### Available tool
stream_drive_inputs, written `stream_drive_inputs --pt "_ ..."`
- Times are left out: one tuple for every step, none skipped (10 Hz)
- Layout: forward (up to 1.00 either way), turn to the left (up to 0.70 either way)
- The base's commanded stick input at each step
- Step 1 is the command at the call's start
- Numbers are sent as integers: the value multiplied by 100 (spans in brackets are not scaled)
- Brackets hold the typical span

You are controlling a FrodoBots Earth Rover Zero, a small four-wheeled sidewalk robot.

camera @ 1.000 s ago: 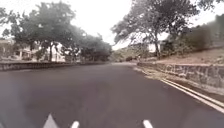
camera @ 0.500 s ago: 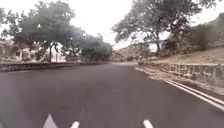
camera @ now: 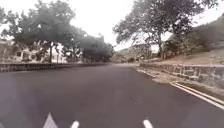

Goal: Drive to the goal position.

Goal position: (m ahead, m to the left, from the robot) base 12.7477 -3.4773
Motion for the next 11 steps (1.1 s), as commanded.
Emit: stream_drive_inputs --pt "50 -50" --pt "50 -11" --pt "50 0" --pt "50 0" --pt "50 0" --pt "50 0" --pt "50 0" --pt "50 0" --pt "50 0" --pt "50 0" --pt "50 0"
